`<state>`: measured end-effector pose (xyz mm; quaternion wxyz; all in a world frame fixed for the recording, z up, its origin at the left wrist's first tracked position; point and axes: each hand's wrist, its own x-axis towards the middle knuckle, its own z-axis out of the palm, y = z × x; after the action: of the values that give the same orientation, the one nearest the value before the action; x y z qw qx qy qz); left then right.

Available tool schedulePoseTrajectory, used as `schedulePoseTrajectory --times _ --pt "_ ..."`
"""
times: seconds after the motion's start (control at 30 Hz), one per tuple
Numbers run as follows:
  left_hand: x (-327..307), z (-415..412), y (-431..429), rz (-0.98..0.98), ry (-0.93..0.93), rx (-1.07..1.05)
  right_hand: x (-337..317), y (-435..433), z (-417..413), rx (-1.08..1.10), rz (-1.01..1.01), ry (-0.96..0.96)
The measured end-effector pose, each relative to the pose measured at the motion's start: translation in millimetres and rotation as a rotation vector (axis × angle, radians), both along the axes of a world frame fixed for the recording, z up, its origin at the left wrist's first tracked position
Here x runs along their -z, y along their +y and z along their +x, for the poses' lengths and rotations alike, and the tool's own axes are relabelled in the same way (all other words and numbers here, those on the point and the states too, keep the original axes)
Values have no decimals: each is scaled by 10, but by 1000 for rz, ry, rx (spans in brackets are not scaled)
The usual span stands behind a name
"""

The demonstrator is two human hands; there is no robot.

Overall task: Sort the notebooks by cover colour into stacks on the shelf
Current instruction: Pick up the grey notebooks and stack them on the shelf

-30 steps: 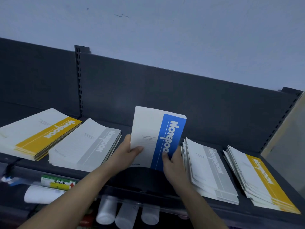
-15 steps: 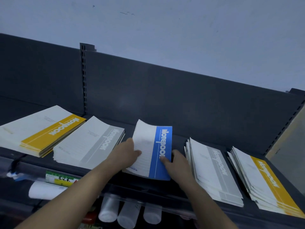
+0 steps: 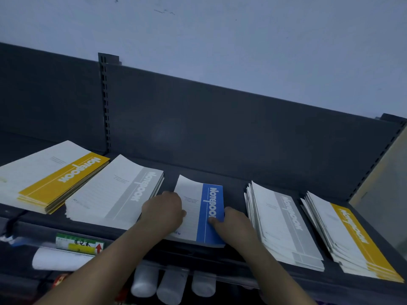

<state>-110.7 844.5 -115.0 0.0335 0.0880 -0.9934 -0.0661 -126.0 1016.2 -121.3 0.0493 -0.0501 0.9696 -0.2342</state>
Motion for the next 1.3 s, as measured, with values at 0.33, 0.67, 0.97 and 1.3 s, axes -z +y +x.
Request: schedulePoseTrajectory --times 0.33,0.67,0.97,1.3 --pt "-183 -66 227 -67 173 198 -369 225 -38 51 75 472" --pt "-184 -274 1484 468 -78 327 -227 1435 -271 282 12 17" --pt "-190 -483 1839 1018 -141 -80 -63 1742 -273 109 -111 -7" --pt "-189 -392 1904 1362 -107 -157 -30 1827 -201 93 -422 31"
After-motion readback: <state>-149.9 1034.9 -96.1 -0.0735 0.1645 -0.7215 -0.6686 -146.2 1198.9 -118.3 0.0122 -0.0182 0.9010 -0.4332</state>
